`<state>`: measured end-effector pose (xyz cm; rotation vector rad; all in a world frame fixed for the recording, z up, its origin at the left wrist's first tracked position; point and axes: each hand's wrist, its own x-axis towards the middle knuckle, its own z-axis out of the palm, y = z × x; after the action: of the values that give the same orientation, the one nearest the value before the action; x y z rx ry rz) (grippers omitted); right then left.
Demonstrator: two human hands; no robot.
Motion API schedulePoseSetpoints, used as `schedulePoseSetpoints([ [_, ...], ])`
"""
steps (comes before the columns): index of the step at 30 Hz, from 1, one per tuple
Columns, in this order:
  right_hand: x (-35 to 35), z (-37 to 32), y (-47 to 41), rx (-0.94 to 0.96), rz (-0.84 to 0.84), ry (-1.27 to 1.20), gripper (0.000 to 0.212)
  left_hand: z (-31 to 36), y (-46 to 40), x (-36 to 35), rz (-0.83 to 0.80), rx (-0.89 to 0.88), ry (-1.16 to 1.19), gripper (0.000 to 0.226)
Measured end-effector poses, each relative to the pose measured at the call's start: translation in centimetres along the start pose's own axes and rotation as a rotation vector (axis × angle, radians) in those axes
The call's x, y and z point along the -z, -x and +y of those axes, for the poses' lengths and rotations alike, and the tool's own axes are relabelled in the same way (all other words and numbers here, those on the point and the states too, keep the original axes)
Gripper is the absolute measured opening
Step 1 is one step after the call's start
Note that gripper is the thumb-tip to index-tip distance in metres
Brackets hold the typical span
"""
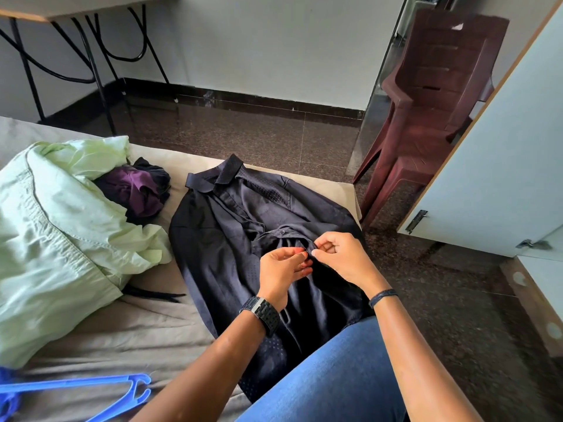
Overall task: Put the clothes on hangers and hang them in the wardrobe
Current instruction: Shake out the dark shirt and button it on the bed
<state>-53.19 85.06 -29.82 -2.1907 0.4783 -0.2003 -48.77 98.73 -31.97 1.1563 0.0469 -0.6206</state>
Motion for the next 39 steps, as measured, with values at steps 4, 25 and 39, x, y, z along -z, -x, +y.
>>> schedulePoseSetpoints([
  [4,-0.3,-0.5,0.9,0.046,0.043,0.061,0.005,-0.2,0.4,-0.1,-0.006,-0.011,-0.017,0.008],
  [25,-1.3,-0.8,2.7,0.071,0.082,0.062,0.012,-0.9,0.2,-0.2,0.086,-0.074,-0.127,0.010],
  [39,-1.7,-0.5,2.6,-0.003,0.093,0.033,0.007,-1.0,0.1,-0.4,0.055,-0.042,-0.070,0.011],
])
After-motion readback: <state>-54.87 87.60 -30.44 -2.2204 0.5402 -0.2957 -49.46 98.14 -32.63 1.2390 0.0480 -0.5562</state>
